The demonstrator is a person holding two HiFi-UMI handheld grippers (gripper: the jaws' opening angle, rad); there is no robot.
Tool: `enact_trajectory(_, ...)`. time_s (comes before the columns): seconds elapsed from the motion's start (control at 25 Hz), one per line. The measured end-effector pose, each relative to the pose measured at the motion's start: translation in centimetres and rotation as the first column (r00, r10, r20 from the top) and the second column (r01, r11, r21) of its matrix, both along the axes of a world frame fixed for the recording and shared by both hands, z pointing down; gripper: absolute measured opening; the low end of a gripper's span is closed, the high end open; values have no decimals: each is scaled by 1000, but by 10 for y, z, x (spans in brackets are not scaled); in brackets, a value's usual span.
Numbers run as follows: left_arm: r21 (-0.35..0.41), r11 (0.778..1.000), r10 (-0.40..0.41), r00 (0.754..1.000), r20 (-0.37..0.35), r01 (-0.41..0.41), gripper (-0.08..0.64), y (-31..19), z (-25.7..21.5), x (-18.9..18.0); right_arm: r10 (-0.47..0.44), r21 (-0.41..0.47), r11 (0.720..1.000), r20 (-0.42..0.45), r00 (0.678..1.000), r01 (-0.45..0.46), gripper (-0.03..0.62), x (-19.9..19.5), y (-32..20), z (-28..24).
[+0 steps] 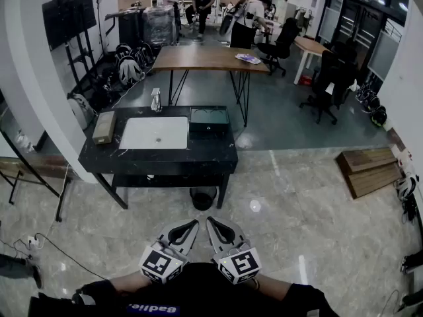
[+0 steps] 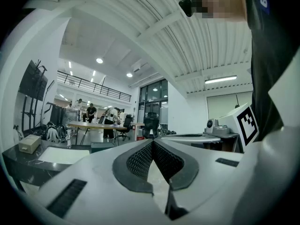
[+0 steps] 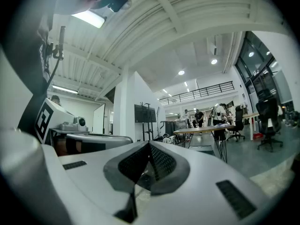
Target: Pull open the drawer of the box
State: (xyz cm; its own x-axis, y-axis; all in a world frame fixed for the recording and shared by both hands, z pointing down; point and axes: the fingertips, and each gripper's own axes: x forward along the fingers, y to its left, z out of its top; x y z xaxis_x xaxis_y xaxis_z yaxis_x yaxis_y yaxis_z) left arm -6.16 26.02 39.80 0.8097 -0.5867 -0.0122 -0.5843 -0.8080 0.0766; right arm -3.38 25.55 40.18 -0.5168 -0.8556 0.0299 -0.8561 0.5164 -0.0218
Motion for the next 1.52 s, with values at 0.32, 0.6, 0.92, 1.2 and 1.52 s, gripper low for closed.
enact_trajectory(0.32,14,1000,4,1000,12,-4,2,-5,2,12,-1,-10,1000,4,1000,2,-2,12,-5,1)
enact_trajectory(0.6,6,1000,-10,1000,4,10,2,-9,2,24,-13,-15,1000,11,1000,13,-2,25,-9,3)
enact_trajectory(0.92,-20,999,-39,999,9,39,2,-18,7,53,-22,-33,999,36,999,23,-2,58,-17,9)
enact_trajectory(1.2,-57,995,-76,997,23,78,2,-25,19,93,-51,-66,996,71,996,56,-2,99,-27,22)
enact_trajectory(1.52,-58,994,-89,995,40,91,2,-48,22,117,-71,-90,993,88,994,79,-2,122,-52,31)
